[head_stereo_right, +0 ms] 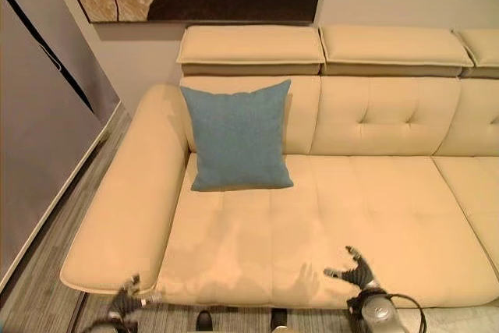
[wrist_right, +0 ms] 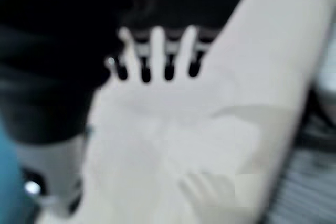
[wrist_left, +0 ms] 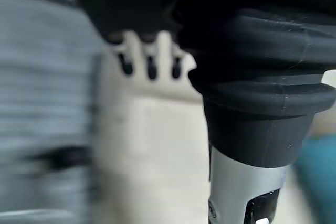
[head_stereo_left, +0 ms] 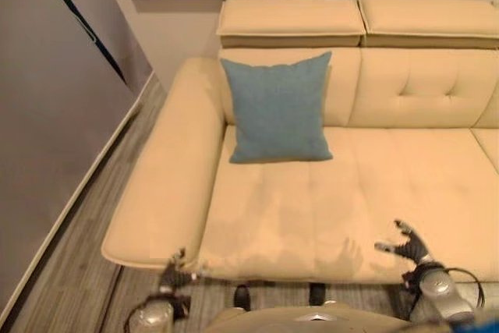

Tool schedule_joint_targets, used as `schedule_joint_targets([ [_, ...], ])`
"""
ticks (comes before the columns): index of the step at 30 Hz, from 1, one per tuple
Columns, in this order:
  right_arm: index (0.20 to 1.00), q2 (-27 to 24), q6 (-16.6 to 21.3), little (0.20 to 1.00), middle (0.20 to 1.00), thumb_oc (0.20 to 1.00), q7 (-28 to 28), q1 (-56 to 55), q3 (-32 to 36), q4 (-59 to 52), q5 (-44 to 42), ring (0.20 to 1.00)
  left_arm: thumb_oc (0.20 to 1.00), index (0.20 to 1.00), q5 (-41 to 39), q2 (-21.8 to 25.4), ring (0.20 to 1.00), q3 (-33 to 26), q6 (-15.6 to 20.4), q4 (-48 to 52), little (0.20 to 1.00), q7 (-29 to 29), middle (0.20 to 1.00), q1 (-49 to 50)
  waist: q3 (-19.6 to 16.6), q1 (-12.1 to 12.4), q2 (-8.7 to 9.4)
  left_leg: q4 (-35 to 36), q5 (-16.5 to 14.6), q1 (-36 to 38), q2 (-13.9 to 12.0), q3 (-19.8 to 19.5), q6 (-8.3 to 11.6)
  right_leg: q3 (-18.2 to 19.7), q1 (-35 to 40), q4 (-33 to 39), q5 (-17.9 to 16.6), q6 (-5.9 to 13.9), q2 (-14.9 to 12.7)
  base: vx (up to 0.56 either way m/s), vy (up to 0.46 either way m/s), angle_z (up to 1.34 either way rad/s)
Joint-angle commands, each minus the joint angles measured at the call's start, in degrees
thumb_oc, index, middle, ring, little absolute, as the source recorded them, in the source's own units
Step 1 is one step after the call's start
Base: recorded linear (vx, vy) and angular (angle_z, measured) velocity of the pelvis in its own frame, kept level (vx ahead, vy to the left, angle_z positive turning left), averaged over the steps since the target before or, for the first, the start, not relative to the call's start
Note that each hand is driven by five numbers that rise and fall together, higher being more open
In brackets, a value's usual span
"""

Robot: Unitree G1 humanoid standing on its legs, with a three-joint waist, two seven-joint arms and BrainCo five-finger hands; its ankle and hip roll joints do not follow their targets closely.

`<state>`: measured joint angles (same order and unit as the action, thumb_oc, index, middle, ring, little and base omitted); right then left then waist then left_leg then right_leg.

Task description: Pick up all the scattered cushions and arrange them neatly on the sofa.

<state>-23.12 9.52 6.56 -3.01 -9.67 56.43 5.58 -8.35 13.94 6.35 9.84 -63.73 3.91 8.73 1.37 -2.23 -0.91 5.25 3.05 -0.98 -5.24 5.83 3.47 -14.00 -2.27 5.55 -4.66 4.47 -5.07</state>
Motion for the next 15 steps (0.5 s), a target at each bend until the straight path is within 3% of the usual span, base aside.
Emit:
schedule_joint_targets([
  [1,1.0,0.48,-0.04,1.0,1.0,1.0,0.22,1.31,1.68,-0.55,-1.19,1.0,1.0,1.0,1.25,1.59,1.0,-3.01,-0.89,-0.68,1.0,-0.14,1.0,-3.82,1.81,0.06,2.7,-2.96,-2.99,3.17,0.39,1.05,2.72,-0.08,4.3,-2.12,5.73,2.76,0.76,-0.01,-0.049,0.04],
  [5,1.0,1.53,-0.72,1.0,1.0,1.0,0.1,0.49,1.36,2.12,-1.82,1.0,1.0,1.0,1.06,1.22,1.0,-2.97,-0.9,-2.06,1.0,0.14,1.0,-4.53,2.03,-0.41,3.29,-6.17,-3.62,2.43,0.14,1.21,3.15,-0.29,5.19,-1.76,5.94,2.31,0.88,-0.06,-0.052,0.08],
  [9,1.0,0.92,-2.18,1.0,1.0,1.0,0.7,2.59,0.97,8.79,-1.19,1.0,1.0,1.0,0.43,-0.28,1.0,-2.48,-0.81,-3.36,1.0,0.55,1.0,-5.89,3.46,0.01,4.57,-18.53,-9.3,1.31,3.88,-5.64,2.7,2.43,2.05,-3.36,3.93,2.11,-0.37,-0.25,0.067,-0.09],
  [12,1.0,0.73,-3.14,1.0,1.0,1.0,0.16,3.51,1.25,10.27,-2.04,1.0,1.0,1.0,-0.89,-0.68,1.0,-1.85,-0.06,-2.06,1.0,0.91,1.0,-6.12,3.41,-0.15,3.33,-18.59,-10.05,3.92,5.12,-11.05,2.24,4.54,-1.44,-5.36,2.85,2.43,-0.16,-0.25,0.2,-0.74],
  [13,1.0,0.63,-3.42,1.0,1.0,1.0,0.29,3.94,1.6,10.71,-2.08,1.0,1.0,1.0,-1.46,-0.65,1.0,-1.28,-0.14,-1.32,1.0,0.84,1.0,-6.58,3.67,-0.73,2.92,-15.98,-12.29,4.72,6.29,-13.58,1.12,6.19,-4.11,-7.31,2.19,2.91,-0.71,-0.27,0.266,-0.18],
  [15,1.0,0.71,-3.56,1.0,1.0,1.0,0.55,4.13,1.96,11.24,-1.97,1.0,1.0,1.0,-1.03,-0.49,1.0,-1.02,-0.21,-1.59,1.0,0.98,1.0,-6.94,3.71,-1.12,2.92,-14.6,-13.57,5.48,6.84,-13.53,0.42,7.1,-5.42,-8.09,1.53,3.2,-1.19,-0.24,0.218,-0.36],
])
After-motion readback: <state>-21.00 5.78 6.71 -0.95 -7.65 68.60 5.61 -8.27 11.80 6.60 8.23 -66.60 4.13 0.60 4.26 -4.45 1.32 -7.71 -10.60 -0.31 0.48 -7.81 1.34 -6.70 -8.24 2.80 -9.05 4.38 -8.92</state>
